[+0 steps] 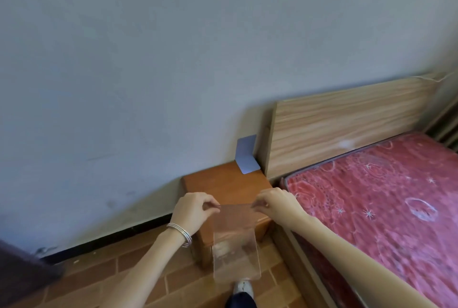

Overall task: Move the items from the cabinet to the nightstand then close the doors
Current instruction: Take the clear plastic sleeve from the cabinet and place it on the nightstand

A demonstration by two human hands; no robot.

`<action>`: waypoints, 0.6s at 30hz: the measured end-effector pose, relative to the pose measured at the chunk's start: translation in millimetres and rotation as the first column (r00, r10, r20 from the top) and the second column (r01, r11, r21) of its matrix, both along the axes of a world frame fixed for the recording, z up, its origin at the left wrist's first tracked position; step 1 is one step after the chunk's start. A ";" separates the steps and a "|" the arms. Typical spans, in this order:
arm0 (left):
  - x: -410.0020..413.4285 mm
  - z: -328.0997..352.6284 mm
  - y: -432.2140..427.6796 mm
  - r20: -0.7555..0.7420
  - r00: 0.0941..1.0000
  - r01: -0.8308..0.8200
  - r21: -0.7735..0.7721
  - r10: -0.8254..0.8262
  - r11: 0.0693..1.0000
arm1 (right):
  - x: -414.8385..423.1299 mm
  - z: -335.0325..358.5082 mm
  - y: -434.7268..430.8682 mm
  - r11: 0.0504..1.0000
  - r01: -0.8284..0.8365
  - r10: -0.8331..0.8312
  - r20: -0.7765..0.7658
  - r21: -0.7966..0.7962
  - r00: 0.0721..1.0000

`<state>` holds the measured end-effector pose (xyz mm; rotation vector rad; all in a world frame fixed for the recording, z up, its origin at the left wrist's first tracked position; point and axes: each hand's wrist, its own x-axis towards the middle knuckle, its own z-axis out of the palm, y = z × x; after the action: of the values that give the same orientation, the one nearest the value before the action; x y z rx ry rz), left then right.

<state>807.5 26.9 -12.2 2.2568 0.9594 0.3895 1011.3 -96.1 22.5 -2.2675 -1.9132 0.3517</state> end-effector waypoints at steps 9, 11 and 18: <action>126.2 -46.4 119.4 0.007 0.987 -0.157 -0.074 0.158 0.985 | 118.7 -49.2 132.3 0.990 0.134 -0.139 -0.106 -0.050 0.985; 157.8 -64.4 145.7 -0.015 0.978 -0.208 -0.097 0.208 0.973 | 146.9 -66.1 156.7 0.985 0.162 -0.169 -0.149 -0.059 0.974; 260.1 -139.7 220.2 -0.086 0.957 -0.285 -0.093 0.277 0.954 | 214.5 -156.1 198.4 0.942 0.299 -0.327 -0.212 -0.153 0.921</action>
<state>1067.7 247.1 -151.9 2.0554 1.3148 0.3731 1225.8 102.4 -133.6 -2.4279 -1.4210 0.6679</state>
